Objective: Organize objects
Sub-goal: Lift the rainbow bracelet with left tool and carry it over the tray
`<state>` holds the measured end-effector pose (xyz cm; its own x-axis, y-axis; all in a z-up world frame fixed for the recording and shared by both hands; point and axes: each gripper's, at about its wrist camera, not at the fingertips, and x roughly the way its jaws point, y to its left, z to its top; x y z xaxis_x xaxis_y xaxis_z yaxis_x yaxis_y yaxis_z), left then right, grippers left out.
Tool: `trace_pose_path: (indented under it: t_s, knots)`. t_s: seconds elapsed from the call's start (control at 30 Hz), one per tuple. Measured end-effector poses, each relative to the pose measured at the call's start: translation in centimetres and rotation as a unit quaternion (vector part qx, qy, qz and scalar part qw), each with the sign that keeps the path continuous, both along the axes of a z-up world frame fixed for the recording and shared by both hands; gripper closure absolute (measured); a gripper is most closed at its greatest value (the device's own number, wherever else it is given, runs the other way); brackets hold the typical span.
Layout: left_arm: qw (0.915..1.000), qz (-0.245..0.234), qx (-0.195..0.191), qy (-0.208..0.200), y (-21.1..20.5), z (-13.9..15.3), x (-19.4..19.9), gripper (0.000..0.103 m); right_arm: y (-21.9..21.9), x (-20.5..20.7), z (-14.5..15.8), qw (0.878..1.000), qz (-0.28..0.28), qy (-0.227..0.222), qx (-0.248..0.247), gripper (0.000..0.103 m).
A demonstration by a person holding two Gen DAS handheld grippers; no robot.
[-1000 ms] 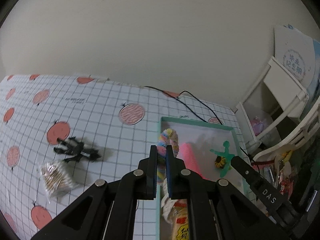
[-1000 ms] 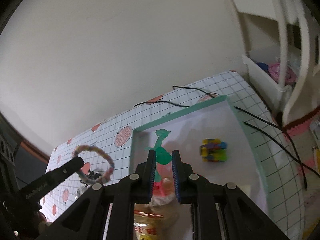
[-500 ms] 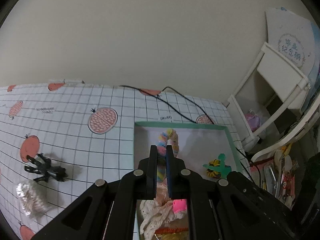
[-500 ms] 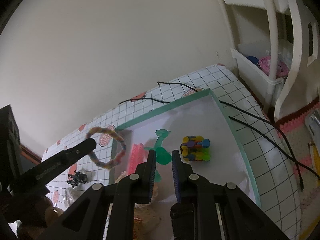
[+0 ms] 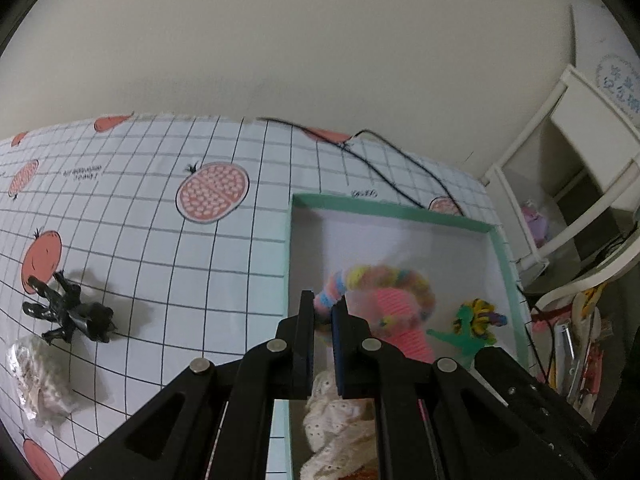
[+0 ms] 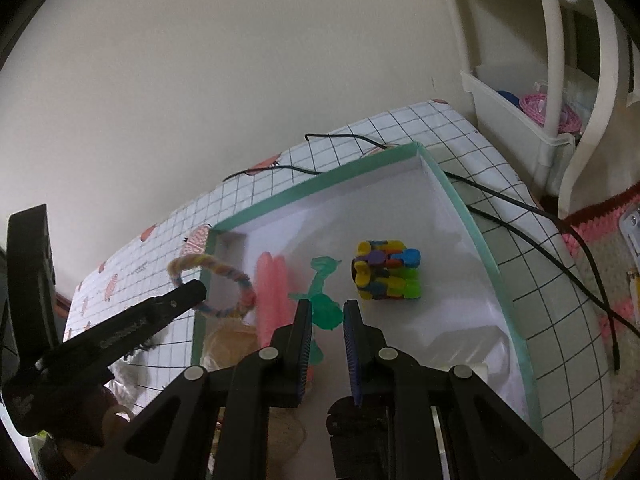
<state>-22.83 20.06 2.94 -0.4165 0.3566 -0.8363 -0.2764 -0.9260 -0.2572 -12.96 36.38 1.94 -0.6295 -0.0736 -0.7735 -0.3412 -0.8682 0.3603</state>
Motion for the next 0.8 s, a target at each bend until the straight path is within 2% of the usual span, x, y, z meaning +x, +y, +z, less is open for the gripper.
trace_pose_path:
  t_s: [0.33,0.8]
  knots:
    - [0.9995,0.000,-0.015,-0.026,0.2,-1.4,0.1,0.094,-0.1,-0.3,-0.7,1.000,-0.002,-0.023,0.009,0.086]
    - [0.9987,-0.008,-0.030,-0.040,-0.1,-1.1,1.1,0.090,-0.5,-0.6,-0.9,0.999,0.004,-0.041,0.027,0.085]
